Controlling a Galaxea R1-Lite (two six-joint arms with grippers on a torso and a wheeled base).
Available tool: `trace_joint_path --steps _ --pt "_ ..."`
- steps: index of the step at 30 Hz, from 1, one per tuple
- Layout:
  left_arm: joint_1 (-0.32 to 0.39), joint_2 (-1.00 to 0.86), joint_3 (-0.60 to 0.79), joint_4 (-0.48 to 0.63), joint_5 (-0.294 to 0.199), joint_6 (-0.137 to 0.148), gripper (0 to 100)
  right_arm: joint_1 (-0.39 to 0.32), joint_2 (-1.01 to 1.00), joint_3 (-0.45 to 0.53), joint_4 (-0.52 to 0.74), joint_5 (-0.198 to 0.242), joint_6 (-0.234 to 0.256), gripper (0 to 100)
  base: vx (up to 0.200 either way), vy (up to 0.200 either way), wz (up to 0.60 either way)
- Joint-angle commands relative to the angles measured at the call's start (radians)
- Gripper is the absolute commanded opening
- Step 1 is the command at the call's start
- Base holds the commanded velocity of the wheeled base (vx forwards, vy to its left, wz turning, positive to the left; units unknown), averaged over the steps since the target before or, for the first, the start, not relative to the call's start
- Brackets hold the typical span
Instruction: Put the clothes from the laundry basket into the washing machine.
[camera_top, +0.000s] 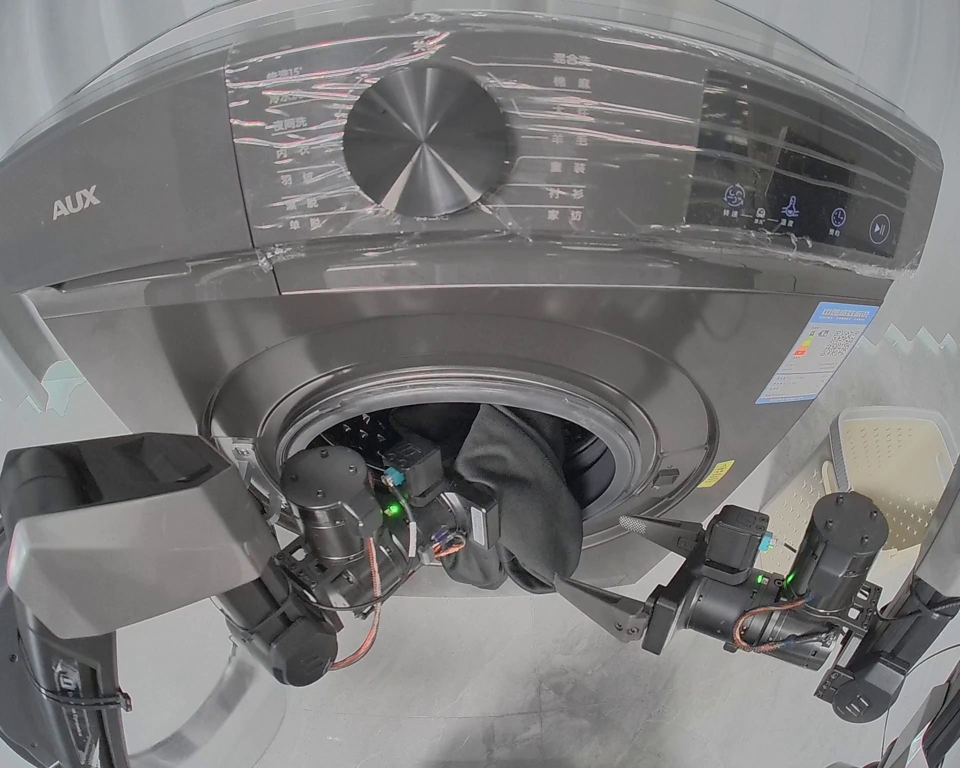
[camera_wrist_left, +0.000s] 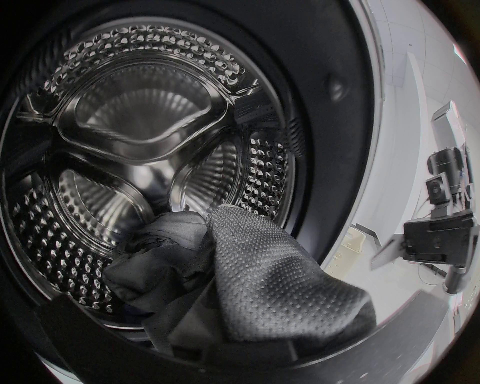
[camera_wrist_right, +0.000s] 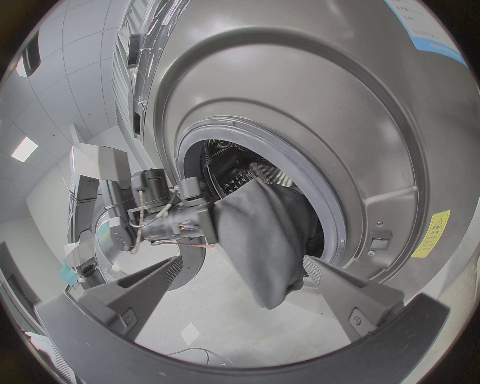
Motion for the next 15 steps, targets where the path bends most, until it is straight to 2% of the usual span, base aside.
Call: trace_joint_path --steps 1,4,8,15 --pt "0.011 0.132 -0.113 -0.001 0.007 -0.011 0 0.019 -0.005 0.026 0.000 0.003 -0.001 100 0.000 0.000 0.00" --pt "0.023 0.161 -0.150 -0.001 0.004 -0.020 0 0.022 -0.004 0.026 0.000 0.003 0.000 100 0.000 0.000 0.00" --pt "0.039 0.219 -0.275 -0.001 0.010 -0.031 0 0.036 -0.002 0.026 0.000 0.001 -0.001 100 0.000 0.000 0.00" --pt "0.085 0.311 -0.500 0.040 0.025 -0.031 0 0.040 0.004 0.030 0.000 0.000 -0.001 100 0.000 0.000 0.00"
